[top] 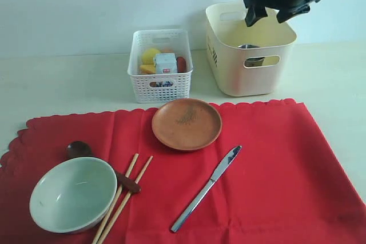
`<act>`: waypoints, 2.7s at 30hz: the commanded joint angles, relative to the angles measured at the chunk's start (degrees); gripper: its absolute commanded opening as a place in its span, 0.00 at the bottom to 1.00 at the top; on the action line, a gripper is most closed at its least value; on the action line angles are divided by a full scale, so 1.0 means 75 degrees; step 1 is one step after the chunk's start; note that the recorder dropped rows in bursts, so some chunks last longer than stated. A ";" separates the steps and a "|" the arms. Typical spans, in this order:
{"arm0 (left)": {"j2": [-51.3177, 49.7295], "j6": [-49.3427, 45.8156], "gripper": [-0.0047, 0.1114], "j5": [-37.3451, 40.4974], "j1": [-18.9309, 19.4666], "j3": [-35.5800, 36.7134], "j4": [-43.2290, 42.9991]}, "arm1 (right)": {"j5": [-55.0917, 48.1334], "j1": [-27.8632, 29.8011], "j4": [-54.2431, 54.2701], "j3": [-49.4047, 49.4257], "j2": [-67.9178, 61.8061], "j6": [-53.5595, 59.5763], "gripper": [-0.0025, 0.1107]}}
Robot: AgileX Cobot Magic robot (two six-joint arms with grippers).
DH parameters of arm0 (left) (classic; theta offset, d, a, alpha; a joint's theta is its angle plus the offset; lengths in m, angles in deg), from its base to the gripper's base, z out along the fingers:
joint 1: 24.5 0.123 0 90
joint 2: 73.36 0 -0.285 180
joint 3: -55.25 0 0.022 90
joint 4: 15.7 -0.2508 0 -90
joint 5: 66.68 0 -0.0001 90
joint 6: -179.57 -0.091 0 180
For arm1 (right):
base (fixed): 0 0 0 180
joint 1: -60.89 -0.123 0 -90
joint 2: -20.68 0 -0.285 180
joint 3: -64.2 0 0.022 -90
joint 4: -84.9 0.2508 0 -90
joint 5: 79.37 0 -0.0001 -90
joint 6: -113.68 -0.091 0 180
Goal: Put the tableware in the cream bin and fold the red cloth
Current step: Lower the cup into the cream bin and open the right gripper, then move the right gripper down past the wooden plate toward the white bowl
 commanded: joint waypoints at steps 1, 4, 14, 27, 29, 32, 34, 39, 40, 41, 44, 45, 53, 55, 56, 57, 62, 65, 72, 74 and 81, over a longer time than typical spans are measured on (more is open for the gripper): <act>0.0044 0.0033 0.05 -0.0060 -0.0039 -0.0001 0.0000 | -0.0686 0.0011 0.0583 -0.0056 0.0461 0.0078 0.69; 0.0044 0.0033 0.05 -0.0060 -0.0039 -0.0001 0.0000 | -0.1121 0.0011 0.0959 -0.0056 0.0705 0.0120 0.67; 0.0044 0.0033 0.05 -0.0060 -0.0039 -0.0001 0.0000 | -0.0859 -0.0609 0.0994 0.1516 0.2035 0.0299 0.62; 0.0044 0.0033 0.05 -0.0060 -0.0039 -0.0001 0.0000 | 0.1986 -0.1326 0.0791 0.6612 0.4496 0.0500 0.62; 0.0044 0.0033 0.05 -0.0060 -0.0039 -0.0001 0.0000 | 0.2194 -0.1506 0.0791 0.7140 0.4822 0.0522 0.62; 0.0044 0.0033 0.05 -0.0060 -0.0039 -0.0001 0.0000 | 0.2432 -0.1868 0.0791 0.7688 0.5244 0.0522 0.62; 0.0044 0.0033 0.05 -0.0060 -0.0039 -0.0001 0.0000 | 0.2450 -0.2195 0.0791 0.7951 0.5459 0.0494 0.62; 0.0044 0.0033 0.05 -0.0060 -0.0039 -0.0001 0.0000 | 0.2450 -0.3017 0.0768 0.8349 0.5680 0.0117 0.60; 0.0044 0.0033 0.05 -0.0060 -0.0039 -0.0001 0.0000 | 0.2450 -0.3187 0.0699 0.8367 0.5691 -0.0077 0.59; 0.0044 0.0033 0.05 -0.0060 -0.0039 -0.0001 0.0000 | 0.2470 -0.3321 0.0597 0.8367 0.5691 -0.0265 0.59; 0.0044 0.0033 0.05 -0.0060 -0.0039 -0.0001 0.0000 | 0.2590 -0.3787 0.0090 0.8367 0.5691 -0.1054 0.59; 0.0044 0.0033 0.05 -0.0060 -0.0039 -0.0001 0.0000 | 0.2664 -0.3969 -0.0036 0.8367 0.5691 -0.1254 0.59; 0.0044 0.0033 0.05 -0.0060 -0.0039 -0.0001 0.0000 | 0.2859 -0.4904 -0.0344 0.8367 0.5636 -0.1930 0.59; 0.0044 0.0033 0.05 -0.0060 -0.0039 -0.0001 0.0000 | 0.2859 -0.5124 -0.0344 0.8367 0.5567 -0.1970 0.59; 0.0044 0.0033 0.05 -0.0060 -0.0039 -0.0001 0.0000 | 0.2859 -0.5233 -0.0344 0.8367 0.5534 -0.1987 0.59; 0.0044 0.0033 0.05 -0.0060 -0.0039 -0.0001 0.0000 | 0.2872 -0.5331 -0.0366 0.8367 0.5515 -0.1987 0.59; 0.0044 0.0033 0.05 -0.0060 -0.0039 -0.0001 0.0000 | 0.2988 -0.5641 -0.0493 0.8367 0.5447 -0.1987 0.59; 0.0044 0.0033 0.05 -0.0060 -0.0039 -0.0001 0.0000 | 0.3008 -0.5679 -0.0538 0.8339 0.5447 -0.2058 0.59; 0.0044 0.0033 0.05 -0.0060 -0.0039 -0.0001 0.0000 | 0.2793 -0.5679 -0.0536 0.7993 0.4979 -0.2108 0.59; 0.0044 0.0033 0.05 -0.0060 -0.0039 -0.0001 0.0000 | 0.2793 -0.5679 -0.0536 0.7826 0.4746 -0.2108 0.59; 0.0044 0.0033 0.05 -0.0060 -0.0039 -0.0001 0.0000 | 0.2475 -0.5679 -0.0552 0.7069 0.3769 -0.2045 0.59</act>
